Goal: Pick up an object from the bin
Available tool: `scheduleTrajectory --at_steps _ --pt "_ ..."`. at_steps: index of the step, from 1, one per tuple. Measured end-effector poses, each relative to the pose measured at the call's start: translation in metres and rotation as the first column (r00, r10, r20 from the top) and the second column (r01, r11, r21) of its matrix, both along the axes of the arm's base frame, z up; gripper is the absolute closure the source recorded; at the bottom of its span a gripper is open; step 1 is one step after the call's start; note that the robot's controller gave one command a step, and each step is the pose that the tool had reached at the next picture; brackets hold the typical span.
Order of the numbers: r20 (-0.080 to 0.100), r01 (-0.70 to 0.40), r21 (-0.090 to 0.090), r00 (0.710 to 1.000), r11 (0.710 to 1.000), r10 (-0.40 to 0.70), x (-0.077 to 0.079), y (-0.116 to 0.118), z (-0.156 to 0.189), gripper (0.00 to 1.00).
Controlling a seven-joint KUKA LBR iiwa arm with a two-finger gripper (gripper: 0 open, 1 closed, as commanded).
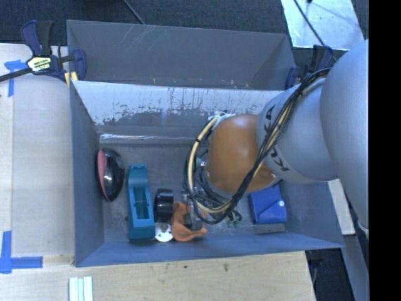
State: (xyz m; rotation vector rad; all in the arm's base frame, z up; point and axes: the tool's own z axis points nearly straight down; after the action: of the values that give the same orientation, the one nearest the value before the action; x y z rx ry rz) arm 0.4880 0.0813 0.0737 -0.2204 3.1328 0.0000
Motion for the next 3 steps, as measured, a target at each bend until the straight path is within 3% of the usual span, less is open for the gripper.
scheduleTrajectory --at_steps 1,2,3 --pt "0.000 -0.011 0.000 1.000 1.000 0.011 0.047 0.010 -0.002 1.00" --pt "0.006 -0.010 0.001 1.000 1.000 0.010 0.042 0.013 -0.002 1.00" --pt "0.005 -0.026 -0.004 1.000 1.000 0.026 0.016 0.045 -0.002 1.00"
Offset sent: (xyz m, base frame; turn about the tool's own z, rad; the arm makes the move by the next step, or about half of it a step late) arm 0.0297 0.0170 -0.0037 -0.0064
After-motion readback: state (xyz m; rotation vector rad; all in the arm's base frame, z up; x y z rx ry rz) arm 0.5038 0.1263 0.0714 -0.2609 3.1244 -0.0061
